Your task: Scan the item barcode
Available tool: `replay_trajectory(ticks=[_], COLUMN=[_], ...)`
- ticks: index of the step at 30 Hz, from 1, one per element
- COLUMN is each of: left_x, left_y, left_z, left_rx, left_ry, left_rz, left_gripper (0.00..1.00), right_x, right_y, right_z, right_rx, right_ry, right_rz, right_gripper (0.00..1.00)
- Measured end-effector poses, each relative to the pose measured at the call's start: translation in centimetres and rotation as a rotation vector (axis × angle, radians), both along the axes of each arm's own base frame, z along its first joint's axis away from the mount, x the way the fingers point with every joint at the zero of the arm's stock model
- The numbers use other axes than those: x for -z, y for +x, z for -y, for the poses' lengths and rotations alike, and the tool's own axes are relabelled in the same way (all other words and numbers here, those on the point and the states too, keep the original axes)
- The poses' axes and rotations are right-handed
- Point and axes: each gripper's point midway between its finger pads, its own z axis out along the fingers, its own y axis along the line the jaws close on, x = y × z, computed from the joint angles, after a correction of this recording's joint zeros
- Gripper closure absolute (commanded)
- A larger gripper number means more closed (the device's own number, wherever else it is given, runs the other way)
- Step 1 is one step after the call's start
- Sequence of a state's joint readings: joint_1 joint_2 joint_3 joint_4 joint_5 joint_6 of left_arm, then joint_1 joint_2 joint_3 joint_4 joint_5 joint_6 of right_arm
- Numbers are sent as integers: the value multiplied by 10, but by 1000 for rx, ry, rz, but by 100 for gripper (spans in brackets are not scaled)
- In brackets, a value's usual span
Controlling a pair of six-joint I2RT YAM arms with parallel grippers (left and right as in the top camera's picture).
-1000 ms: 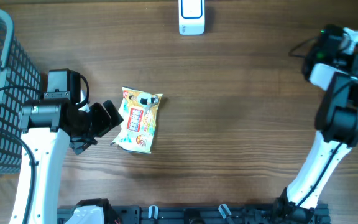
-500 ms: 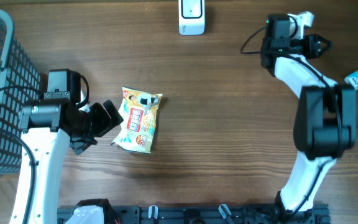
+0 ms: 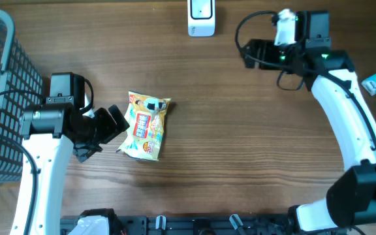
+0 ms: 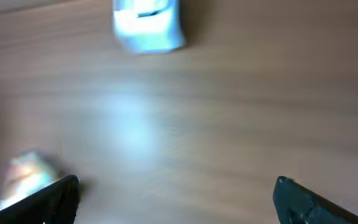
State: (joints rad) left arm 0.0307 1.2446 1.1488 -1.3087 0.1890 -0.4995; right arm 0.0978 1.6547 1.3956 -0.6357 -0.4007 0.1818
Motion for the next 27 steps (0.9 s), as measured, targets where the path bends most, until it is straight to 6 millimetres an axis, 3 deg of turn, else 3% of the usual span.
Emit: replay_trajectory(ticks=[2, 3, 4, 10, 13, 17, 19, 23, 27], left_x=[0, 0, 0, 0, 0, 0, 0, 0, 0], left_y=[0, 0, 0, 0, 0, 0, 0, 0, 0], left_z=[0, 0, 0, 0, 0, 0, 0, 0, 0], left_rx=[0, 0, 0, 0, 0, 0, 0, 0, 0], left_ry=[0, 0, 0, 0, 0, 0, 0, 0, 0], left_rz=[0, 0, 0, 0, 0, 0, 0, 0, 1], left_gripper=[0, 0, 0, 0, 0, 0, 0, 0, 0], right_x=[7, 16, 20, 47, 63, 82, 87, 92, 101], right_y=[-12, -21, -26, -53, -67, -79, -82, -86, -91], right_z=[-25, -43, -53, -125, -162, -190, -192, -186, -163], right_rx=[-65, -108, -132, -292, -362, -389, -377, -349, -287], right_ry=[107, 152, 171, 208, 212, 212, 214, 205, 173], right_rz=[-80, -140, -166, -263, -297, -348, -377, -421, -506], right_gripper=[2, 19, 30, 55, 55, 35, 23, 19, 15])
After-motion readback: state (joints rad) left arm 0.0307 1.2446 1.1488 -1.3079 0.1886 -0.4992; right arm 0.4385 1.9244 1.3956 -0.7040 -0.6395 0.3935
